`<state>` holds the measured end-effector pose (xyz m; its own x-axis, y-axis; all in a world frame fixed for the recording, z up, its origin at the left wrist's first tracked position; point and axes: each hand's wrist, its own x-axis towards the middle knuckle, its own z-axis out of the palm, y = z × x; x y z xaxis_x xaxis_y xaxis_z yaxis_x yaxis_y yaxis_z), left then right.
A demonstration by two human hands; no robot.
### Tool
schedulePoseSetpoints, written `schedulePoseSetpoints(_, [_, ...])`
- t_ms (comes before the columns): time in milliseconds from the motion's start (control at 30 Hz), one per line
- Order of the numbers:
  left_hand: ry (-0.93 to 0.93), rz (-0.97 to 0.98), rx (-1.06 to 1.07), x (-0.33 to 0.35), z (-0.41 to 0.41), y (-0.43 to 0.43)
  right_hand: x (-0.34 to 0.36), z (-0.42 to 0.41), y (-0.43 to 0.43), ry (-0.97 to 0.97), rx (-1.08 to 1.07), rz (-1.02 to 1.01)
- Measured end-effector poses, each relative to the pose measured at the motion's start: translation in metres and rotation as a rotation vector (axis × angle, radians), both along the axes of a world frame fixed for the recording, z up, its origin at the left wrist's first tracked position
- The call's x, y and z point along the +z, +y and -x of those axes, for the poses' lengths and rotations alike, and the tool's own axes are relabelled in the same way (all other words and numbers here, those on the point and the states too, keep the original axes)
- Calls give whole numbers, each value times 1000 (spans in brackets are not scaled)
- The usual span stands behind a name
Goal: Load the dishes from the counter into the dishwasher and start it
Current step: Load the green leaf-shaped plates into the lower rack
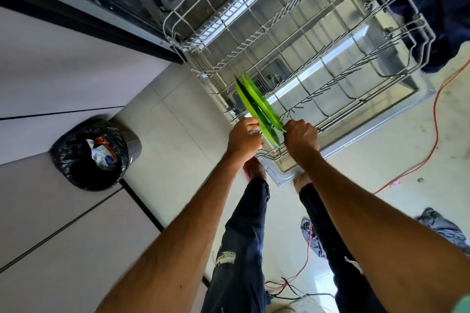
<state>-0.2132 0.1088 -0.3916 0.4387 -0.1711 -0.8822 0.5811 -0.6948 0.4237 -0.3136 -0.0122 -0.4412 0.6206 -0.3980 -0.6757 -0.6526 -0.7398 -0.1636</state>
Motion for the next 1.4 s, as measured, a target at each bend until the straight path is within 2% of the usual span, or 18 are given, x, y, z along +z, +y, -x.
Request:
schedulePoseSetpoints(167, [-14,-15,6,-5,6,5,2,1,5,-16,77,28])
schedulePoseSetpoints(300, [-8,-30,17,2,9,8,25,-3,8,-128,-51,-10])
schedulePoseSetpoints(467, [5,-76,-19,24,9,18,70,6,10,-175,-188,-46])
schedulePoseSetpoints(567, [21,-76,-24,66,5,30,115,13,13,-57,-103,-55])
schedulePoseSetpoints(633, [29,-64,-64,99,3,41,154,15,15,-7,-132,-109])
schedulePoseSetpoints(700, [65,-37,-73,149,0,56,202,13,18,-20,-162,-138])
schedulePoseSetpoints(800, [118,3,2,229,-3,81,275,8,27,-157,-148,-114])
schedulePoseSetpoints(1000, [208,244,486,342,-18,182,378,-6,52,-289,-50,-218])
schedulePoseSetpoints(1067, [153,233,544,377,-15,207,407,-13,65,-365,-100,-299])
schedulePoseSetpoints(1200, [-2,262,567,435,-6,245,462,-38,103,-506,-33,-471])
schedulePoseSetpoints(1400, [-278,284,559,472,-8,322,542,-108,177,-555,76,-694])
